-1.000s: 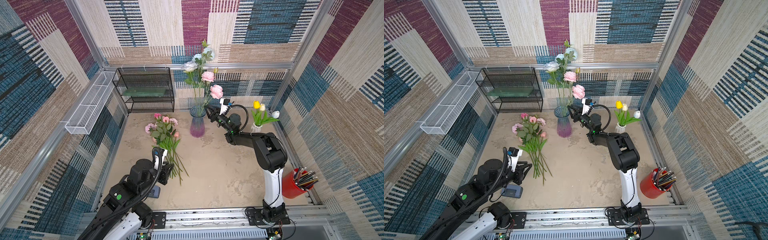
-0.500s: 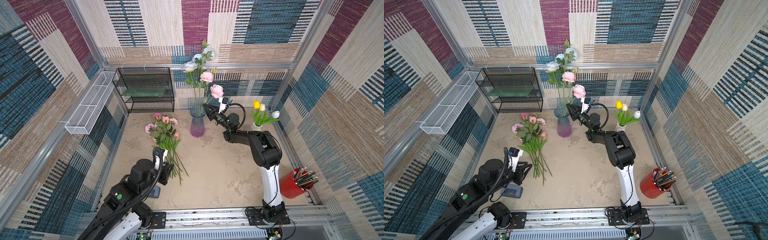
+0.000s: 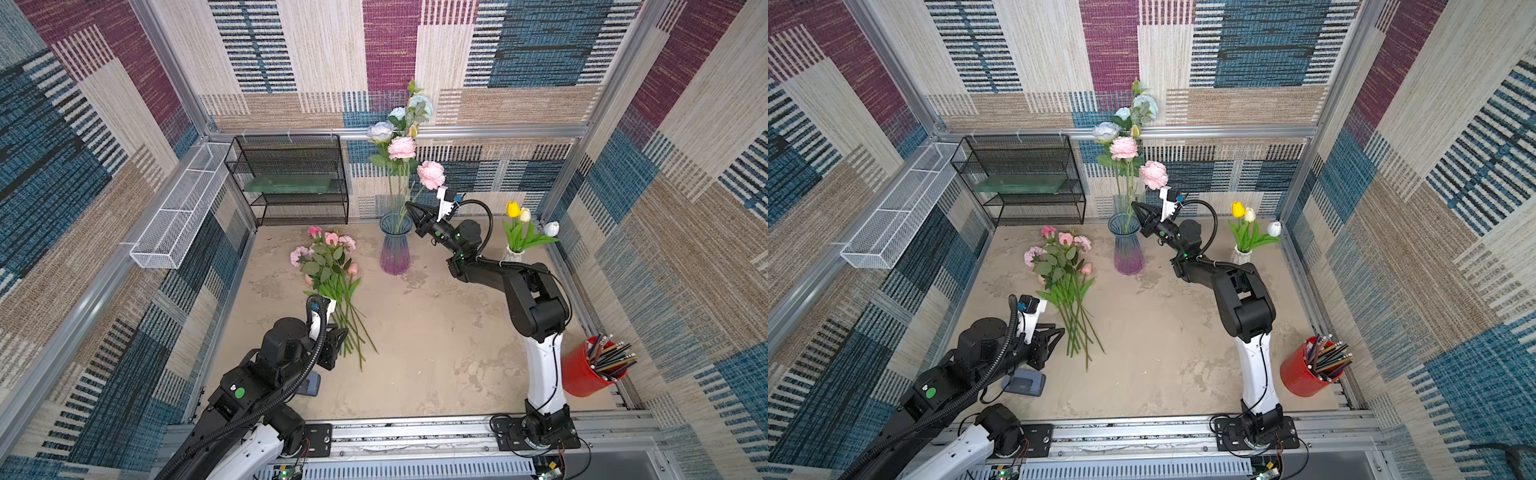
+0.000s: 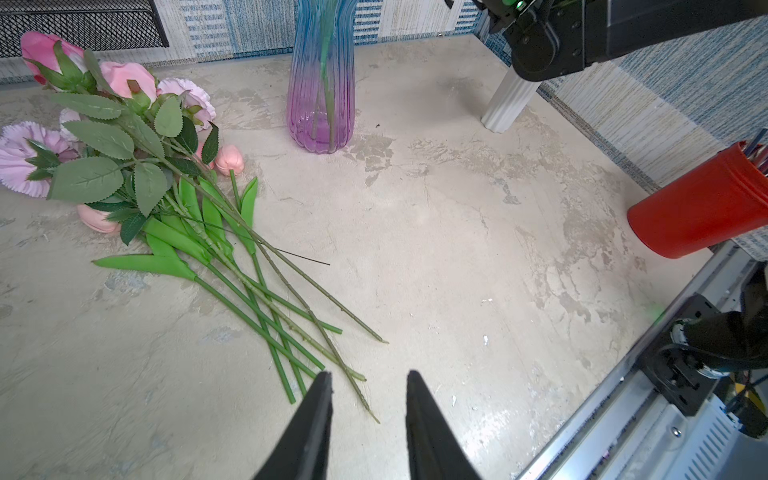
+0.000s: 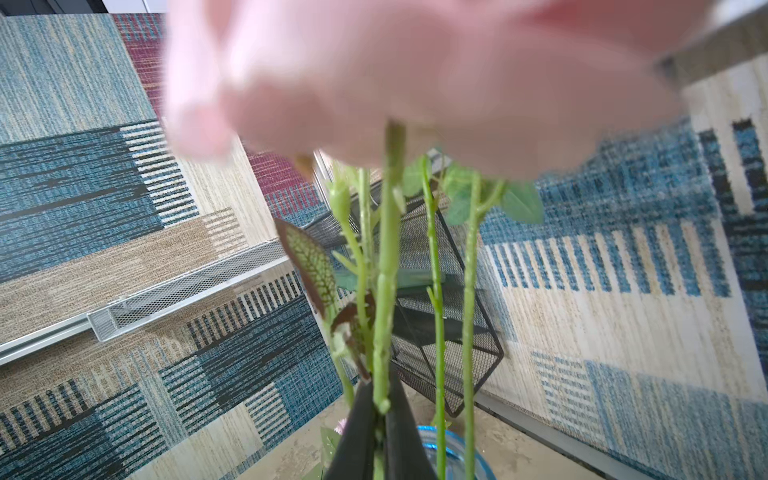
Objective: Pick out pink flowers from the vase
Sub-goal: Pick up the flower from the vase.
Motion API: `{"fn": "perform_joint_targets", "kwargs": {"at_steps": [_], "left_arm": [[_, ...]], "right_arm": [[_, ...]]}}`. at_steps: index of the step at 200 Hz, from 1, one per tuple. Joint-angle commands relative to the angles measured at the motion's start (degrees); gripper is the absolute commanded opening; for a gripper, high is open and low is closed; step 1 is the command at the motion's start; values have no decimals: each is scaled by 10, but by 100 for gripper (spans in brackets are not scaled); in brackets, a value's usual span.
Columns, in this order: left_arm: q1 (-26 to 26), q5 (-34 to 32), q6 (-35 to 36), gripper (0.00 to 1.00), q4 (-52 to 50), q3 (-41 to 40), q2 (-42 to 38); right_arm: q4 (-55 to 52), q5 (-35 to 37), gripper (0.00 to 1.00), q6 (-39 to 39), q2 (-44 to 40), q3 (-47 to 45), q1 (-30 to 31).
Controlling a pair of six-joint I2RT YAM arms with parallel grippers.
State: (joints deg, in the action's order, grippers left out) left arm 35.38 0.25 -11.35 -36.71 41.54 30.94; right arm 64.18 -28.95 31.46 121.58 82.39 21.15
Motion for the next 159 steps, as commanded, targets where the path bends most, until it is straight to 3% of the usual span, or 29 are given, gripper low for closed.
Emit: {"fn": "perform_joint_targets", "kwargs": {"at_steps": [1, 71, 114, 159], "left_arm": [[0, 7, 19, 33, 13, -2, -4], [0, 43, 40, 34, 19, -1, -10], [0, 54, 57, 34, 25, -7, -23], [0, 68, 71, 35, 42, 0, -28]], "right_arm": [[-35, -9, 2, -61, -41, -6, 2], [-179, -19, 3, -188, -204, 2, 6], [-252, -23, 3, -203, -313, -3, 14], [-289, -22, 3, -215, -431, -75, 34]]}}
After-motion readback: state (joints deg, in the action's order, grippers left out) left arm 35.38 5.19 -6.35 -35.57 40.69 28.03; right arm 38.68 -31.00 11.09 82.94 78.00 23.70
